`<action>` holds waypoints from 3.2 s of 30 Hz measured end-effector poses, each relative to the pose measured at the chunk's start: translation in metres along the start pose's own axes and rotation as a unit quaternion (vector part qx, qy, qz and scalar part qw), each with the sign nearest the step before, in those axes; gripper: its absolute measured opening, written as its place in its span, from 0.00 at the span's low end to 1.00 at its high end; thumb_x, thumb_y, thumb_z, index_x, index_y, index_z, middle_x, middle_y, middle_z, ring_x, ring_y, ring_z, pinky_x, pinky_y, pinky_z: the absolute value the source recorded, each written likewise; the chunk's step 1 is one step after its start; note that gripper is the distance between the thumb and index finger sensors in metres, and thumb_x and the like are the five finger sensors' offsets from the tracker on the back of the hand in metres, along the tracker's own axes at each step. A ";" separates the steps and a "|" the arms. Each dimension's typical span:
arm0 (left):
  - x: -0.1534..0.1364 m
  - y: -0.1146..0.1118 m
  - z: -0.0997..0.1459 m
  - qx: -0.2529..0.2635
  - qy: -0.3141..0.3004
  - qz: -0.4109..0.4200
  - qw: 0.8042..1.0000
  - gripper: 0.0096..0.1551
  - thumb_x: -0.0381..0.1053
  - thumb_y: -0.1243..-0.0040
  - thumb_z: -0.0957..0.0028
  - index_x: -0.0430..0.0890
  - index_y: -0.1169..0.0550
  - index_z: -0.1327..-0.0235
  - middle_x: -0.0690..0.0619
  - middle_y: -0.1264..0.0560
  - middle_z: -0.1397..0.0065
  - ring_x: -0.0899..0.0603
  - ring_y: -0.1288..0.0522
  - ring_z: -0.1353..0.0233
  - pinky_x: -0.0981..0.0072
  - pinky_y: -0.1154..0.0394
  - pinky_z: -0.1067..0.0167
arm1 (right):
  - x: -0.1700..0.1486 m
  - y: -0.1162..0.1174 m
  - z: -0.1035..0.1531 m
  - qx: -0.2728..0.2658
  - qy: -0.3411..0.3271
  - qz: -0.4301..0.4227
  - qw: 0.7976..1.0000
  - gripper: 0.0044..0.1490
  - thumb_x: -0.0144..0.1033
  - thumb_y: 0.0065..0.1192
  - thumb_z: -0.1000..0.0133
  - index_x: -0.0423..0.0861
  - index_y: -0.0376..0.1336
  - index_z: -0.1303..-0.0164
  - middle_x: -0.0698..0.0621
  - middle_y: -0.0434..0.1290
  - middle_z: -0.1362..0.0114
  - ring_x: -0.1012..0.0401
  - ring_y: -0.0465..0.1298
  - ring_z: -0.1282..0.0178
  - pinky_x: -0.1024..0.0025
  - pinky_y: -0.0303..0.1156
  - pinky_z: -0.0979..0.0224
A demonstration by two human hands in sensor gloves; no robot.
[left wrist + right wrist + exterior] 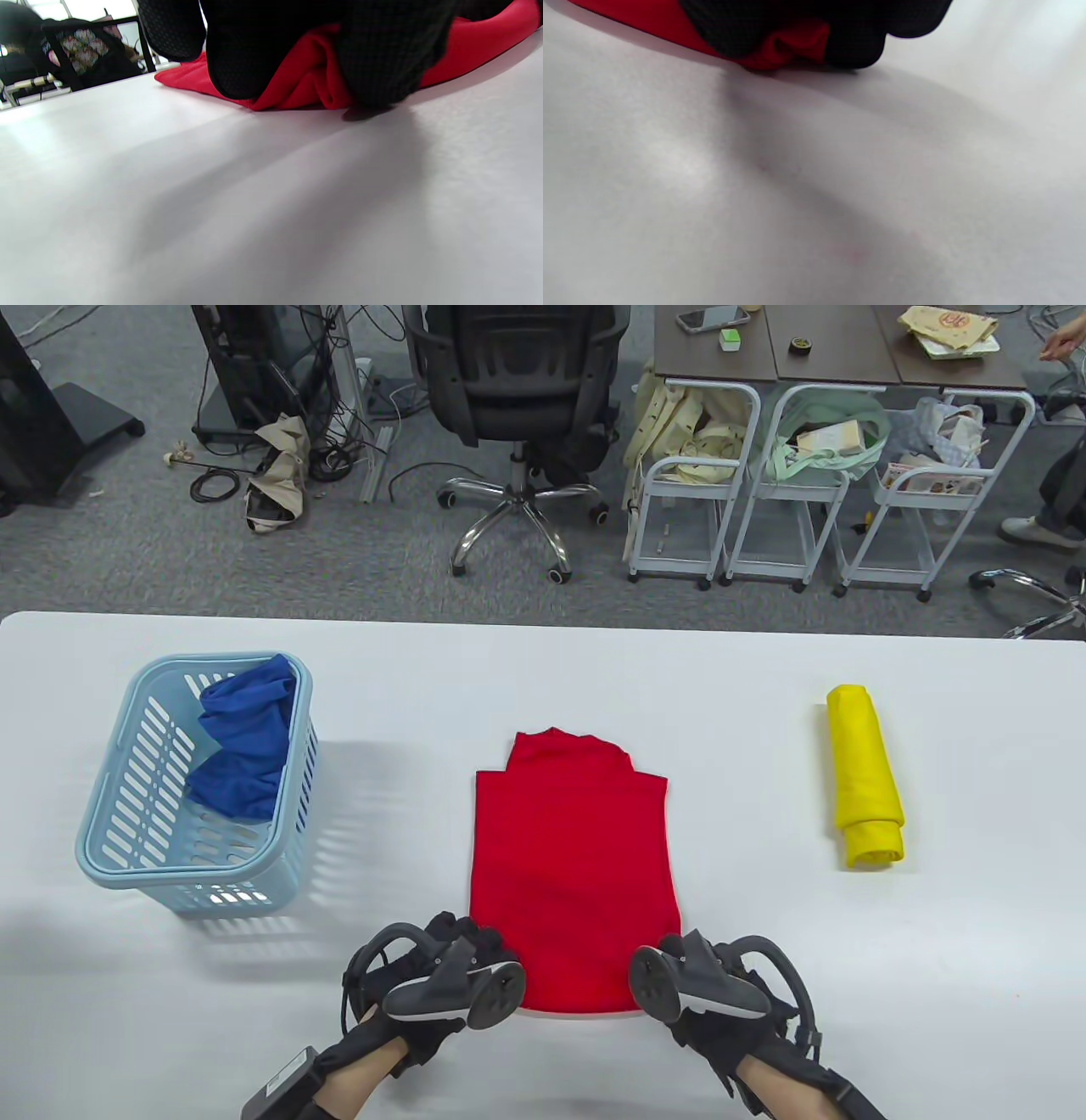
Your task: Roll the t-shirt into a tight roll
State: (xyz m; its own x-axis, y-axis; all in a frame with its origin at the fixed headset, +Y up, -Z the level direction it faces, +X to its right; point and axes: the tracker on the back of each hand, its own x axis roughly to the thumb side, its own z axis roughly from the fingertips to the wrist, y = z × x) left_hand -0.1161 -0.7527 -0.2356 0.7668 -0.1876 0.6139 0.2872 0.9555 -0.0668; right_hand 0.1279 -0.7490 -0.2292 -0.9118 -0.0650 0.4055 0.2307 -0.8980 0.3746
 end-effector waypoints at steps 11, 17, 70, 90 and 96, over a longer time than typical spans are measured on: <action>-0.039 0.000 0.008 -0.041 -0.014 0.333 0.942 0.23 0.59 0.41 0.46 0.54 0.17 0.42 0.51 0.17 0.37 0.42 0.19 0.39 0.42 0.30 0.30 | -0.023 -0.021 0.017 0.002 -0.041 -0.118 0.992 0.24 0.44 0.52 0.34 0.51 0.63 0.30 0.48 0.68 0.26 0.56 0.78 0.38 0.52 0.71 0.31; -0.036 0.002 0.005 -0.018 0.062 0.108 0.992 0.23 0.59 0.45 0.45 0.56 0.20 0.40 0.53 0.21 0.33 0.43 0.22 0.35 0.42 0.32 0.28 | -0.025 0.001 -0.004 0.035 0.018 -0.114 0.993 0.25 0.45 0.50 0.33 0.50 0.58 0.28 0.47 0.63 0.25 0.56 0.76 0.37 0.51 0.68 0.30; -0.028 -0.005 0.000 -0.021 0.049 0.185 0.981 0.28 0.64 0.48 0.46 0.54 0.21 0.38 0.55 0.16 0.43 0.45 0.17 0.45 0.45 0.28 0.32 | -0.030 0.006 -0.004 0.075 -0.059 -0.147 0.985 0.32 0.43 0.42 0.32 0.45 0.47 0.19 0.46 0.66 0.29 0.57 0.77 0.40 0.52 0.70 0.33; 0.018 0.002 -0.002 -0.004 -0.034 0.063 0.997 0.40 0.65 0.42 0.50 0.58 0.37 0.23 0.52 0.33 0.22 0.44 0.28 0.28 0.45 0.33 0.27 | -0.027 -0.004 0.009 0.015 0.032 -0.044 0.998 0.42 0.54 0.46 0.33 0.44 0.42 0.16 0.45 0.61 0.25 0.54 0.73 0.34 0.49 0.66 0.29; 0.013 0.000 -0.002 -0.008 -0.031 0.096 0.995 0.40 0.64 0.41 0.50 0.58 0.37 0.23 0.52 0.34 0.21 0.43 0.29 0.28 0.46 0.33 0.26 | -0.003 -0.020 0.025 -0.053 -0.054 -0.021 0.997 0.40 0.50 0.54 0.33 0.53 0.40 0.17 0.43 0.44 0.16 0.50 0.60 0.20 0.45 0.56 0.21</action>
State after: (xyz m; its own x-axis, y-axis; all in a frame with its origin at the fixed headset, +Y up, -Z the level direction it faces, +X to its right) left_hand -0.1049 -0.7558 -0.2292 0.7721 0.0126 0.6353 0.1490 0.9684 -0.2002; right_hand 0.1342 -0.7202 -0.2169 -0.8767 0.0155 0.4808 0.1511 -0.9400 0.3059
